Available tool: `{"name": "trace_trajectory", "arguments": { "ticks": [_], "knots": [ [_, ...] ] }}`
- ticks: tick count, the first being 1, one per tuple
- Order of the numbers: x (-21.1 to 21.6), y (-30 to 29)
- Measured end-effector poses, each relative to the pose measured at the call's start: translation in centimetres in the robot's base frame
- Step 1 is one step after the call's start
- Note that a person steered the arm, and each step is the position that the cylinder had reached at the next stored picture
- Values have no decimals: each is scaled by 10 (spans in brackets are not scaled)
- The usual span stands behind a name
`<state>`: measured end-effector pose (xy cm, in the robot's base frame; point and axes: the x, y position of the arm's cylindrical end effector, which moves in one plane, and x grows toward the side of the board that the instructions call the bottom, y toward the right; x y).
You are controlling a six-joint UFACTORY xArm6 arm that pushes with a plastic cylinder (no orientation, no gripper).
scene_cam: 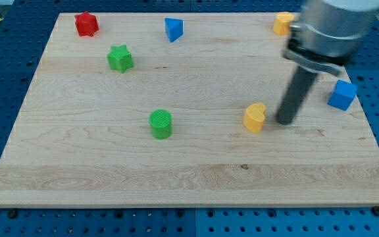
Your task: Move the yellow heart diagonally to the green circle
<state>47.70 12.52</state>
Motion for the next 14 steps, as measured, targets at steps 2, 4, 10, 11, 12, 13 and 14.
{"name": "trace_trajectory", "arguments": {
  "ticks": [2, 4, 10, 11, 12, 13, 14],
  "knots": [
    [-14, -56],
    [36, -25],
    [24, -102],
    [-4, -82],
    [-46, -92],
    [-70, -150],
    [-75, -217]
  ]
}}
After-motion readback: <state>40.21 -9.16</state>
